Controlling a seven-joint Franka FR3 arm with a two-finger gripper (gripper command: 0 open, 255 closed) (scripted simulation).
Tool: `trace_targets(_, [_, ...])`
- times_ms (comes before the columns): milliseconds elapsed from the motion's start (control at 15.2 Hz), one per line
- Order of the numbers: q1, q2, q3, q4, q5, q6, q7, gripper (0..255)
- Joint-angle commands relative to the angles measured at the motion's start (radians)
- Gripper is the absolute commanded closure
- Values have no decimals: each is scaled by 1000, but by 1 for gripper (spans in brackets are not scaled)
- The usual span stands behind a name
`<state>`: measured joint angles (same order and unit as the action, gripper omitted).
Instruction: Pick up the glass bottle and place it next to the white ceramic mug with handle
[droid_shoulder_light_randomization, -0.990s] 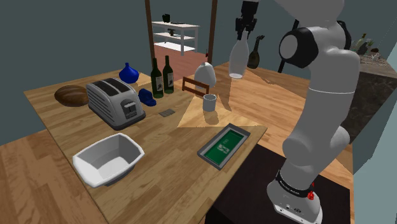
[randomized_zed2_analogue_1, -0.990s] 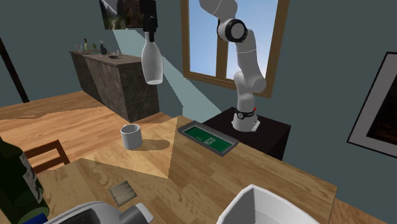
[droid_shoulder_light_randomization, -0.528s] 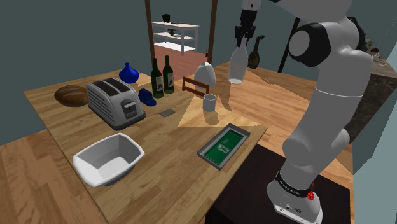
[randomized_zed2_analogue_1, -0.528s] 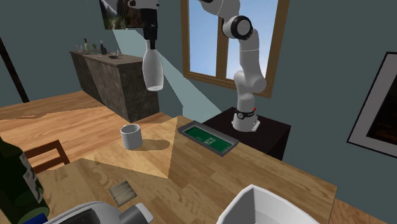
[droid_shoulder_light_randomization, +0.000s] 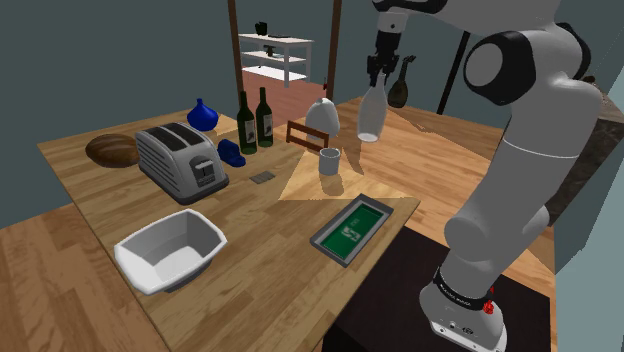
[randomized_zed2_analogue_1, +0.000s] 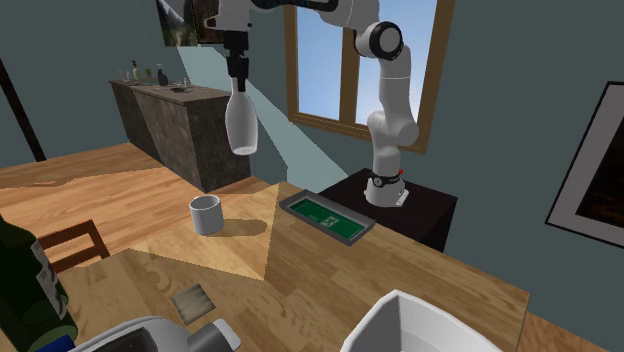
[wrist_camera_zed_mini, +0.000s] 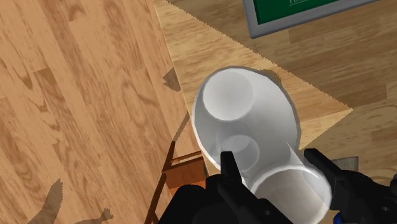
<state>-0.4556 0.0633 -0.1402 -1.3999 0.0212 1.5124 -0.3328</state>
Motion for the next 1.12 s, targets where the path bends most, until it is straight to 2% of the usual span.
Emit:
trace_targets(0, [1,-12,1,-42,-2,31,1,255])
trace_targets(1056, [5,-63,4,-323,-9,261,4,255])
